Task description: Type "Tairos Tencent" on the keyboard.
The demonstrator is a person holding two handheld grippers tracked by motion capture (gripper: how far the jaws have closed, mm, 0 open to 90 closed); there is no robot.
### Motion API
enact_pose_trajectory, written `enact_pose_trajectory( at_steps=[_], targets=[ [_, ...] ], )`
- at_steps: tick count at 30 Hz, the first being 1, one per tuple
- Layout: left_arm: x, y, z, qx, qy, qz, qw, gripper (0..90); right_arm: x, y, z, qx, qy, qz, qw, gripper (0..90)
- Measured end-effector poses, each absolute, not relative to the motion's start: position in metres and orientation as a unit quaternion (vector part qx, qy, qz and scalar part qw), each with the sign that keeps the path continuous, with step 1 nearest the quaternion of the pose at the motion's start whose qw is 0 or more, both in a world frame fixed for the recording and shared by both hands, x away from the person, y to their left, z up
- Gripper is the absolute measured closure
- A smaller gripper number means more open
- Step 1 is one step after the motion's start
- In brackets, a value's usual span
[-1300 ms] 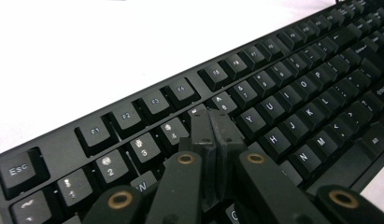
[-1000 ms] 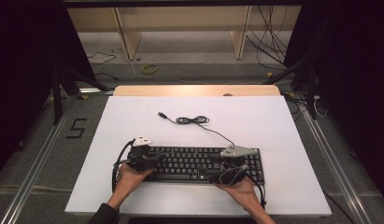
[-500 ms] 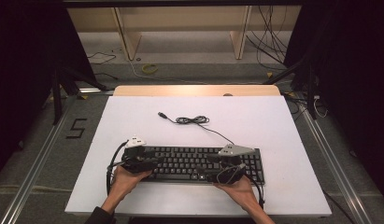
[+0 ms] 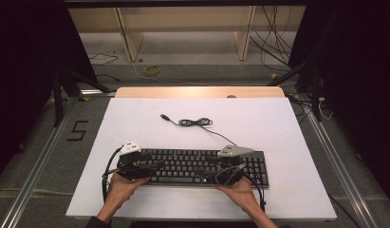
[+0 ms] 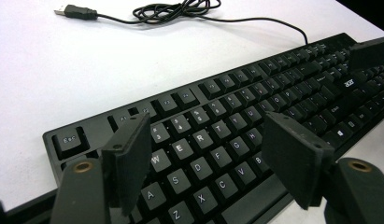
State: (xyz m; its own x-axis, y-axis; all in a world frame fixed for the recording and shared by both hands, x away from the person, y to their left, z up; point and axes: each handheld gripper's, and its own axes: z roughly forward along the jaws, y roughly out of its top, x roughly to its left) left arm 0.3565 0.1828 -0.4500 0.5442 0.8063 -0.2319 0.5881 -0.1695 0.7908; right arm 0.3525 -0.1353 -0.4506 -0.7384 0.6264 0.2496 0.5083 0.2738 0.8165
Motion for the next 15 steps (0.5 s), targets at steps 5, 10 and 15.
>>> enact_pose_trajectory(
  at_steps=[5, 10, 15],
  targets=[
    [0.353, 0.186, -0.450, 0.753, 0.463, 0.123, 0.451, 30.8, 0.355, -0.131, -0.451, 0.355, 0.797, 0.485, 0.061, 37.2],
    [0.350, 0.190, -0.449, 0.751, 0.464, 0.128, 0.453, 30.0, 0.357, -0.128, -0.452, 0.358, 0.796, 0.484, 0.059, 37.3],
    [0.347, 0.191, -0.450, 0.745, 0.469, 0.128, 0.457, 29.1, 0.359, -0.123, -0.452, 0.356, 0.797, 0.485, 0.057, 37.4]
  ],
)
